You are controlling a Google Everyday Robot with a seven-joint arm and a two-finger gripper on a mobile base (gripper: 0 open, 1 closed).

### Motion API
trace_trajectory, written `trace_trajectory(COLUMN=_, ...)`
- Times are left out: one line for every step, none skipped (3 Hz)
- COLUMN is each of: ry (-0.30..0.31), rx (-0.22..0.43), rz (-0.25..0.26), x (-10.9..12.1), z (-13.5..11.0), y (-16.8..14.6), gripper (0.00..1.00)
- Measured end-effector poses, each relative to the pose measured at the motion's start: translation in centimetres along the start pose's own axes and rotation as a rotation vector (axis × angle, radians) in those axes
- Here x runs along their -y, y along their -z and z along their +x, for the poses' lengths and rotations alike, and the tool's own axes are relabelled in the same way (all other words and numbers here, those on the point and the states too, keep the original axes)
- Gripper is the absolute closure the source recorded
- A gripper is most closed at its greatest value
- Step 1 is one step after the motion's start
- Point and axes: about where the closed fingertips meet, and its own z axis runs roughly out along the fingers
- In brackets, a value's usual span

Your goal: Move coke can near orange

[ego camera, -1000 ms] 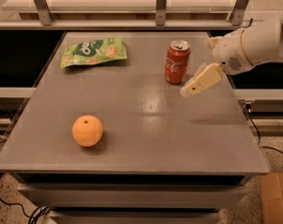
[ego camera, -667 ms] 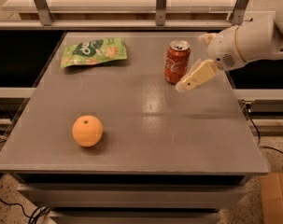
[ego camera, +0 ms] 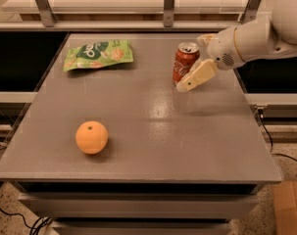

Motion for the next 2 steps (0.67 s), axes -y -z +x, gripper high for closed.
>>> trace_trajectory(ry=0.015, rx=0.014, rz=-0.030, x=0.23, z=-0.49, y=-1.07, gripper=0.18)
trace_trajectory(ry=0.028, rx=0.024, rz=-0.048, x=0.30, z=-0.85, y=-1.45, gripper=0.41)
